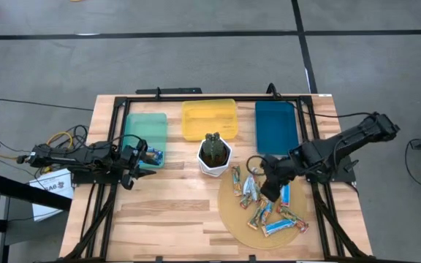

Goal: Pick and place Granola Bars by type
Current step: Put the red granola bar into the yellow bin

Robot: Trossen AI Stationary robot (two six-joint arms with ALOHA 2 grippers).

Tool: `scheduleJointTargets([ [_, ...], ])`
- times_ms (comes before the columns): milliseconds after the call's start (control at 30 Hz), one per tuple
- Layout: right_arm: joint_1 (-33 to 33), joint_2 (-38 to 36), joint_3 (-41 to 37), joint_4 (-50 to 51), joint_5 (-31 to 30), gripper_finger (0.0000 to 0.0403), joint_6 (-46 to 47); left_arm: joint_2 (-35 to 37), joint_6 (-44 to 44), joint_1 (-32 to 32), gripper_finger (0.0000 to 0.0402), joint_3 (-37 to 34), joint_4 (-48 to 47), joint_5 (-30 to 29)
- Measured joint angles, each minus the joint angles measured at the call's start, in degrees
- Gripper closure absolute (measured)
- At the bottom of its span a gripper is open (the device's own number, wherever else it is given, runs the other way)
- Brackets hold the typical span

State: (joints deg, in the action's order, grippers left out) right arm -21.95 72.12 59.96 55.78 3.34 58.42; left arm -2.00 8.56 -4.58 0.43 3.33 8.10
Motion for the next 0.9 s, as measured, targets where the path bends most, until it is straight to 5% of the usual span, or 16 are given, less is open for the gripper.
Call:
scheduleJointTargets([
  [633, -15.7, 0.3, -15.0, 5.8, -3.3, 0.0163, 42.7, 0.0, 0.0, 0.0, 0.0257, 0.0, 0.0, 0.0],
  [900, -12.5, 0.3, -22.4, -4.0, -3.5, 0.0163, 45.1, 0.0, 0.0, 0.0, 0.0257, 0.0, 0.0, 0.0],
])
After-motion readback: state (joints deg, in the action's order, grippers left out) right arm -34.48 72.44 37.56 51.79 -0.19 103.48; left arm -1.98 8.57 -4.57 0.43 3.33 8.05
